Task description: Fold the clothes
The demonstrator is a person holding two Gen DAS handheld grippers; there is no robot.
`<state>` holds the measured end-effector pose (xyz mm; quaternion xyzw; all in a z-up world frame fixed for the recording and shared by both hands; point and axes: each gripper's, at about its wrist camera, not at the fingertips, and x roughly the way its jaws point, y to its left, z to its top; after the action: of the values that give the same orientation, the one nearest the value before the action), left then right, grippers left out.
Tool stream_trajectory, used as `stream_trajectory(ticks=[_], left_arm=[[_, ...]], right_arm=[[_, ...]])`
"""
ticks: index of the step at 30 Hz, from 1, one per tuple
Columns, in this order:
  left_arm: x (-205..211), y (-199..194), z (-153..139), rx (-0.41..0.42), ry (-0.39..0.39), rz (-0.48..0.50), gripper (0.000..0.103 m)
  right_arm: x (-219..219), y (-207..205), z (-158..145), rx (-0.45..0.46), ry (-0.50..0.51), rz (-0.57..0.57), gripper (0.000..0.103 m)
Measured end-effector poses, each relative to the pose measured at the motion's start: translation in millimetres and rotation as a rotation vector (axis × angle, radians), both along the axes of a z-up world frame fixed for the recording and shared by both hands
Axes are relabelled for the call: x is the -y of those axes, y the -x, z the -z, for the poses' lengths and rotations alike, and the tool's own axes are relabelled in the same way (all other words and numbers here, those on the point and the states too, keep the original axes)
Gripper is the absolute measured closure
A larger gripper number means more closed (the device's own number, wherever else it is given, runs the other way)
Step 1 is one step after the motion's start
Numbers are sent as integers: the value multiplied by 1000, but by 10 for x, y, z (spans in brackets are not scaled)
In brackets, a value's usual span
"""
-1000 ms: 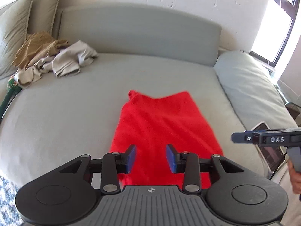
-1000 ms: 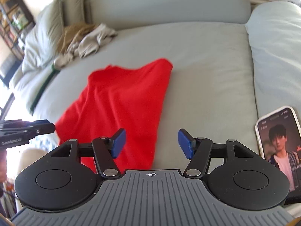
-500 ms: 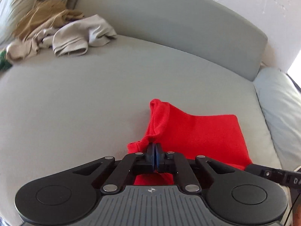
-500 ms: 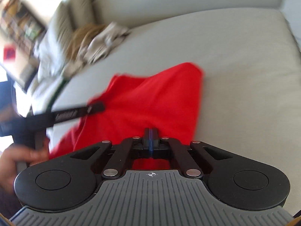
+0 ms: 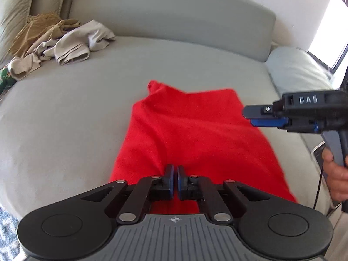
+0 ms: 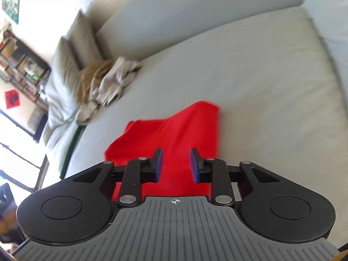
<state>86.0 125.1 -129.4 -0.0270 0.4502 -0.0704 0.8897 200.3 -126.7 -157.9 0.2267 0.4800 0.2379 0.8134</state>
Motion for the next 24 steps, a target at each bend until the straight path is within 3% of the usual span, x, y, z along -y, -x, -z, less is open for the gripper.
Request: stream_trajectory(ticks=[1,3,4,6,7,8,9,11,13,14,17,20,22,24], left_arm=[[8,23,9,5,-20,10,96],[23,68,28,15,-60,30,96],[30,91,37,20,-80,41,95],[28,123,26,23,-101,63,95],[-10,105,-36,13,-73,62,96],[-58,78,-111,3,-36,54,96],[-105,51,-185,-8,2,47,96],[-146,-65,-378,6,104,34,95],[-134,-258,-523,11,206,22,76],[-116,-414,-510,-11,247,19,74],[-61,-948,-265,-116,300,11,75],[-47,-1451,95,-225,289,-22,87],[-159,-1598,281,-205,268,-90,99],[-281,-1726,453,-172,253,-159,95]], right_arm=[[-92,-87,80,-46,-5,-37,66],[-113,-204,196,-30,90,28,103],[-116,-260,252,-18,142,67,103],[25,-354,239,-12,146,181,103],[101,-386,209,-19,142,245,103],[146,-382,139,4,183,292,93],[178,-365,66,38,206,306,93],[287,-359,-25,58,145,269,88],[356,-346,-62,50,78,258,77],[364,-358,-63,44,46,256,73],[345,-449,-10,1,-69,239,73],[250,-583,204,-120,-185,173,71],[177,-667,372,-192,-191,155,73],[141,-759,506,-210,-169,199,84]])
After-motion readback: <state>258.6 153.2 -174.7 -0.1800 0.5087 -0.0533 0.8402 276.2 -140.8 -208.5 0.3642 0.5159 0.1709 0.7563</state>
